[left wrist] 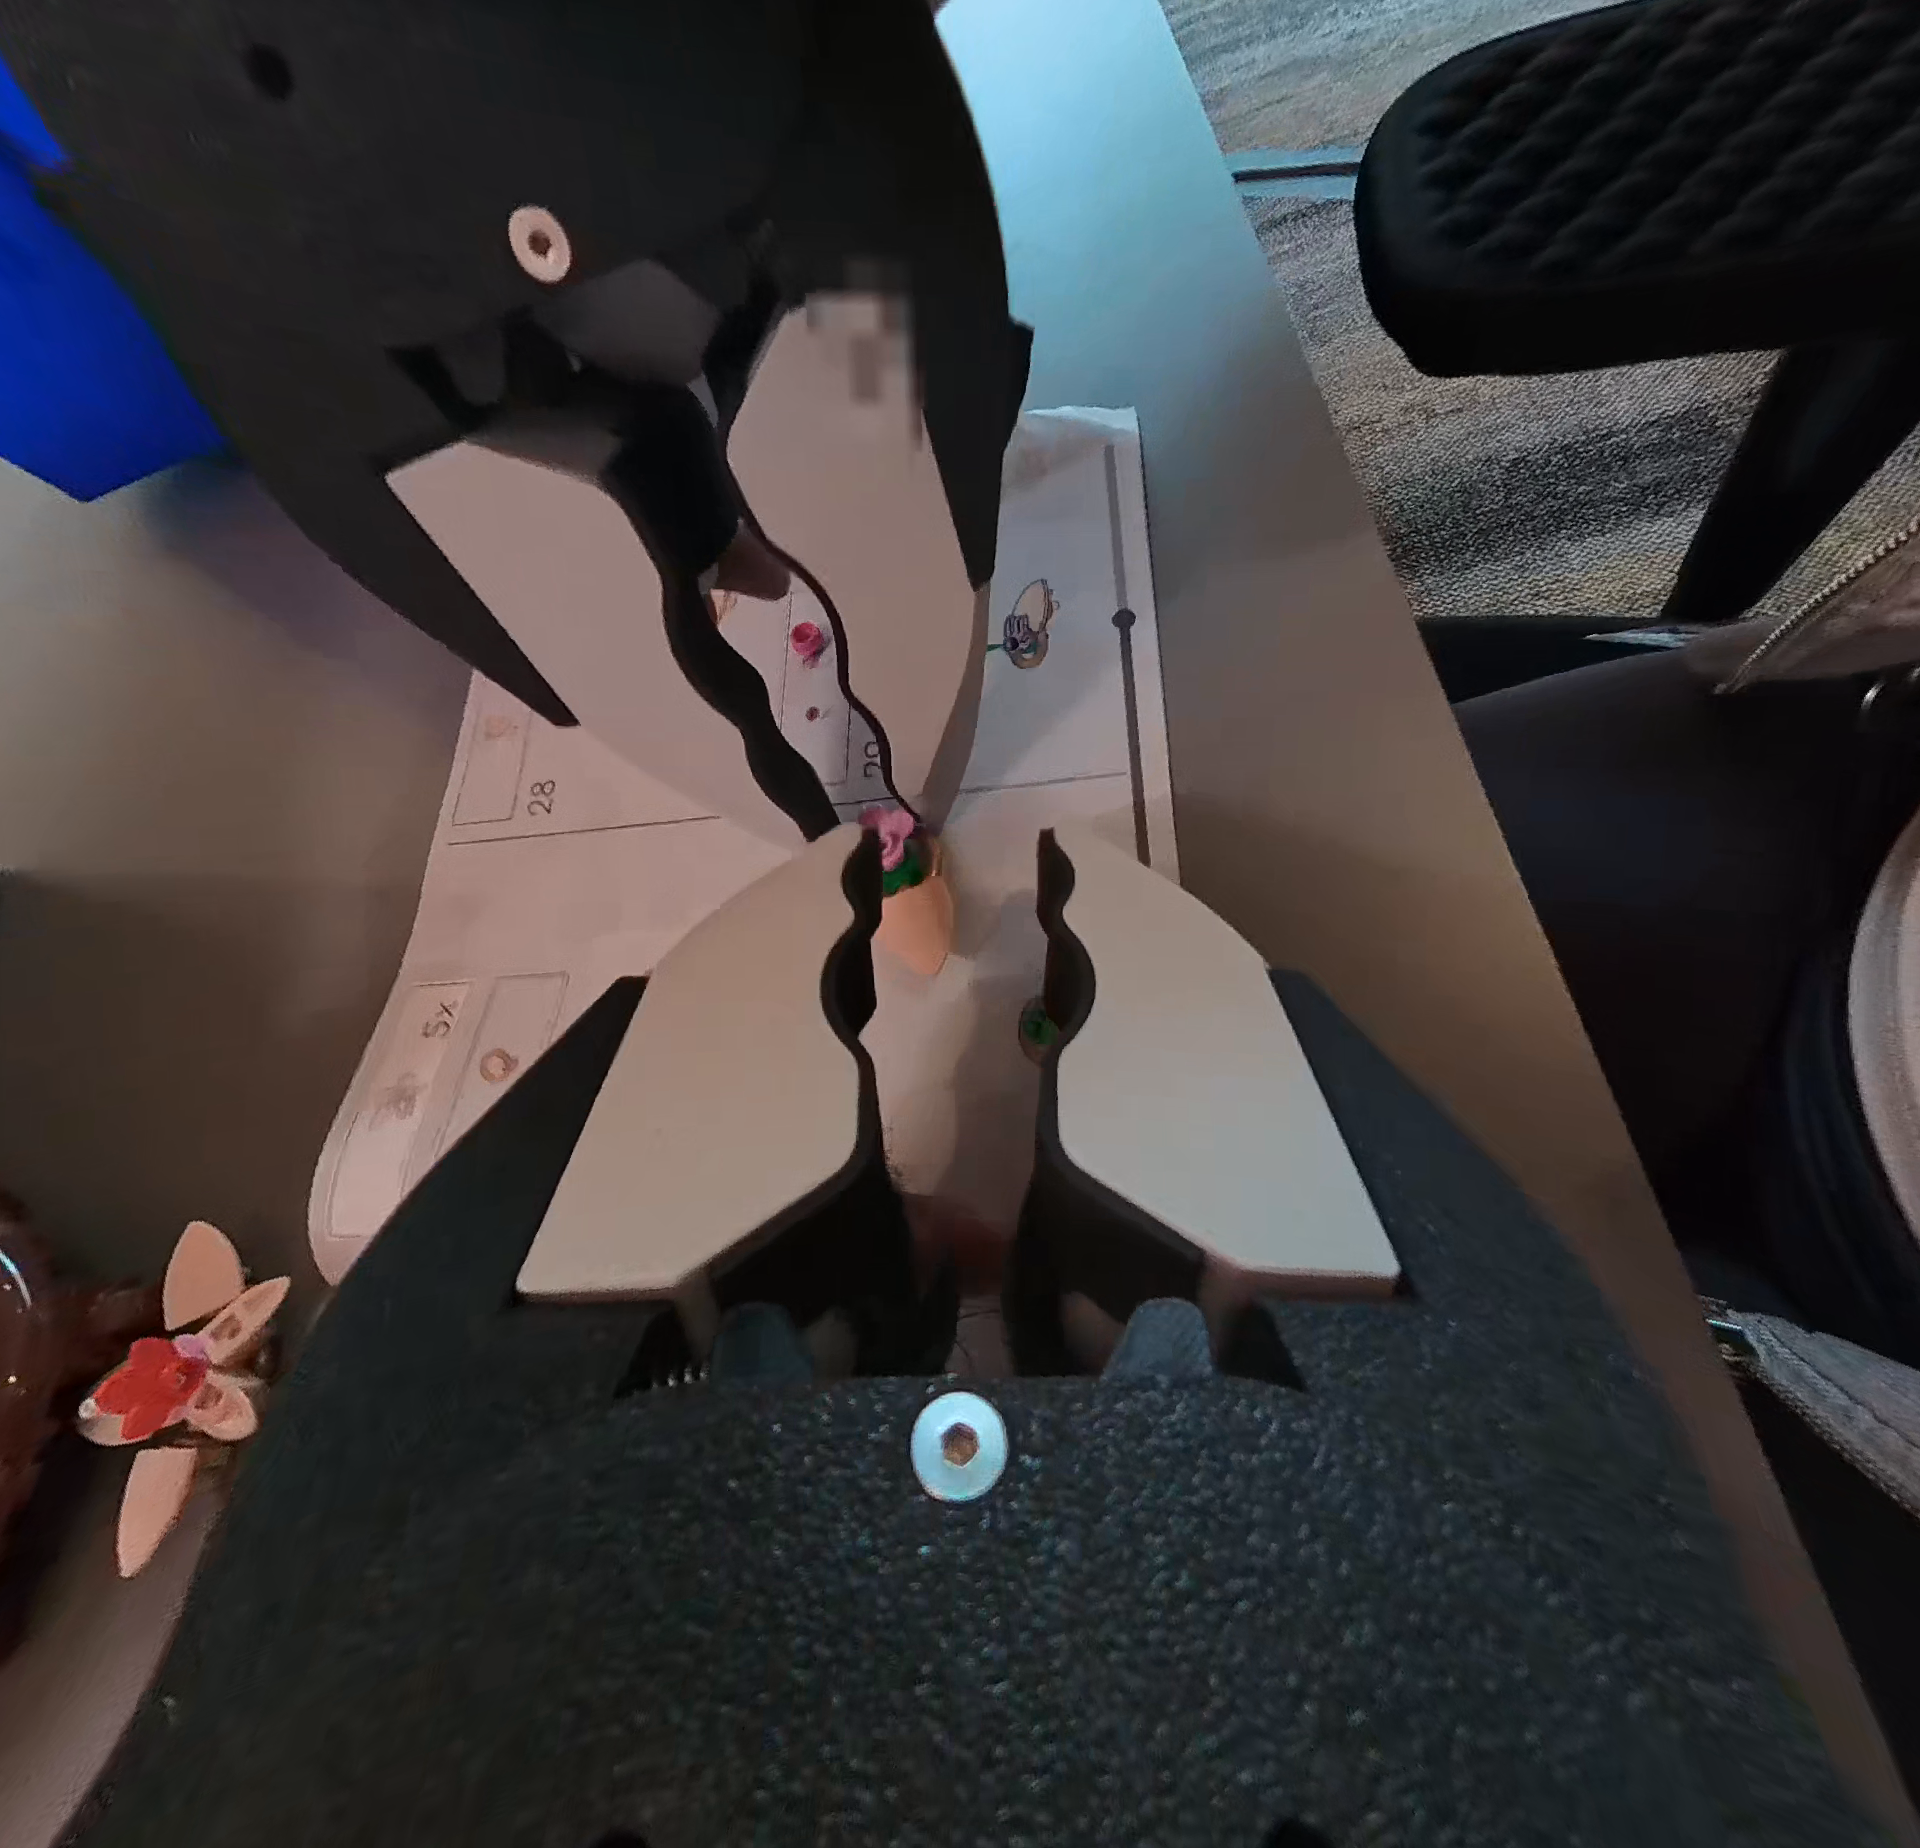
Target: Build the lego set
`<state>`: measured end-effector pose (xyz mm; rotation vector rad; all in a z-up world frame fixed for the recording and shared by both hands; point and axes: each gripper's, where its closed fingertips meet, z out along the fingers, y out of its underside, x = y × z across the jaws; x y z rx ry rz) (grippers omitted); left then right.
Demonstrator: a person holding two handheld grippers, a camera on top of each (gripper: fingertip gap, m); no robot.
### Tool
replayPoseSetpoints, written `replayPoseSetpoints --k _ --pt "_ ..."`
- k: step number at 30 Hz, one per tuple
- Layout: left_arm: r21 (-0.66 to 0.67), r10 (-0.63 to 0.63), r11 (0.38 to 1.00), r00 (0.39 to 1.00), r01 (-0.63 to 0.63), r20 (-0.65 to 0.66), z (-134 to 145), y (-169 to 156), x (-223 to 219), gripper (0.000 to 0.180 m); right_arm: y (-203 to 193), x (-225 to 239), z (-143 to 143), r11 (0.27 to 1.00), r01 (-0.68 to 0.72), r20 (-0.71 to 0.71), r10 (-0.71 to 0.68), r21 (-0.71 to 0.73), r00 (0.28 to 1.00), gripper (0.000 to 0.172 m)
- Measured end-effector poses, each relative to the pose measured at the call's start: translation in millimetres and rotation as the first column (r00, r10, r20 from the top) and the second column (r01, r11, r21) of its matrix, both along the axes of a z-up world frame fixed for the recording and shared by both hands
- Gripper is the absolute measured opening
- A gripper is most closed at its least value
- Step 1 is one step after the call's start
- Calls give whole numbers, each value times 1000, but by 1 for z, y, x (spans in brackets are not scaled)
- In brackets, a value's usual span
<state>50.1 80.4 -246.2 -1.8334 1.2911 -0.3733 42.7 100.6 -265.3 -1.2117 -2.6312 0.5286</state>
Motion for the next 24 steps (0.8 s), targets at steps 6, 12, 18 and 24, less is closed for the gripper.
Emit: replayPoseSetpoints --k 6,12,18,24 --pt "4 -18 1000 999 18 -27 1 4 4 27 0 0 0 1000 -4 6 4 1 1000 14" --pt "-28 -22 999 998 21 -52 -8 3 4 25 -1 1 -1 1000 -1 10 1 -1 1000 14" --pt "-43 -1 999 999 -1 -50 -9 5 3 21 -1 0 -1 1000 -4 15 4 -2 1000 14" --pt "-42 23 999 999 -24 -36 -9 8 2 14 -1 1 -2 1000 -4 24 4 0 1000 14"
